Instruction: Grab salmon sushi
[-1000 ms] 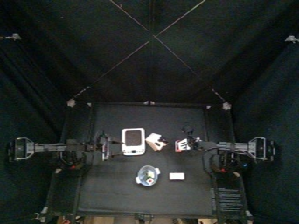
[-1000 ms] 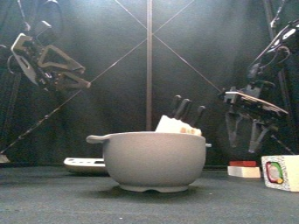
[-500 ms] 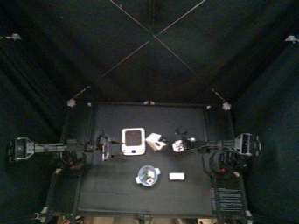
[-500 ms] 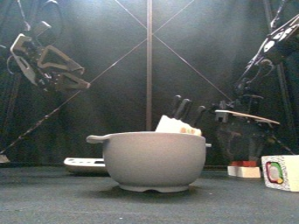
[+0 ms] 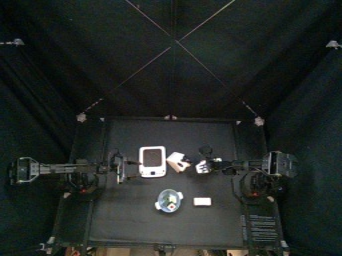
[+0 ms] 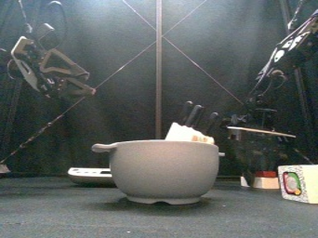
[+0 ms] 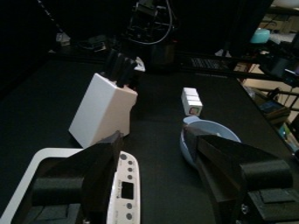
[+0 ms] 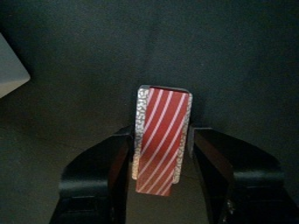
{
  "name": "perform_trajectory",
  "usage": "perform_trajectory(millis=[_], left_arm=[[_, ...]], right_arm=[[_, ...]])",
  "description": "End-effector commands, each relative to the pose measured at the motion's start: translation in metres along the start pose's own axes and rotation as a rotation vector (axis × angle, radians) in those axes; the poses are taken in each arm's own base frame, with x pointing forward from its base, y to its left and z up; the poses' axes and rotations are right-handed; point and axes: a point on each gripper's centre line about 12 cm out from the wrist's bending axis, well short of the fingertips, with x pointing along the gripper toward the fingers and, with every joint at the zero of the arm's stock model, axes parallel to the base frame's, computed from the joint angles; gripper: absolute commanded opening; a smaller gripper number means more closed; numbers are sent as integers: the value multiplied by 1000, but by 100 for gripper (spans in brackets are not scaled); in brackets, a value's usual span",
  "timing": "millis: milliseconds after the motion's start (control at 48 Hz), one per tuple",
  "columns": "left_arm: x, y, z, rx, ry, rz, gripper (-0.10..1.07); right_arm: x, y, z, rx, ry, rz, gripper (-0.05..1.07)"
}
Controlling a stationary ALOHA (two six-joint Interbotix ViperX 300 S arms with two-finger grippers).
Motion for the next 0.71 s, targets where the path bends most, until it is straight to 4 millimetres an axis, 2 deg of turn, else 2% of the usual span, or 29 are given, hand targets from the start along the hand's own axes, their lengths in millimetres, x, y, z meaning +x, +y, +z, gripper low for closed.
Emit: perform_trajectory(millis=[0, 146, 396, 688], left_arm=[[2, 1, 4, 1, -15, 2, 92], [2, 1, 4, 0, -15, 0, 92], [2, 1, 4, 0, -15, 0, 92], [2, 1, 5, 1, -17, 3, 92]], right_arm=[[-9, 6, 8, 0, -26, 26, 60], [-27, 10, 20, -10, -72, 27, 58], [-49, 10, 30, -10, -122, 38, 58], [-59, 9, 28, -3, -133, 69, 58]])
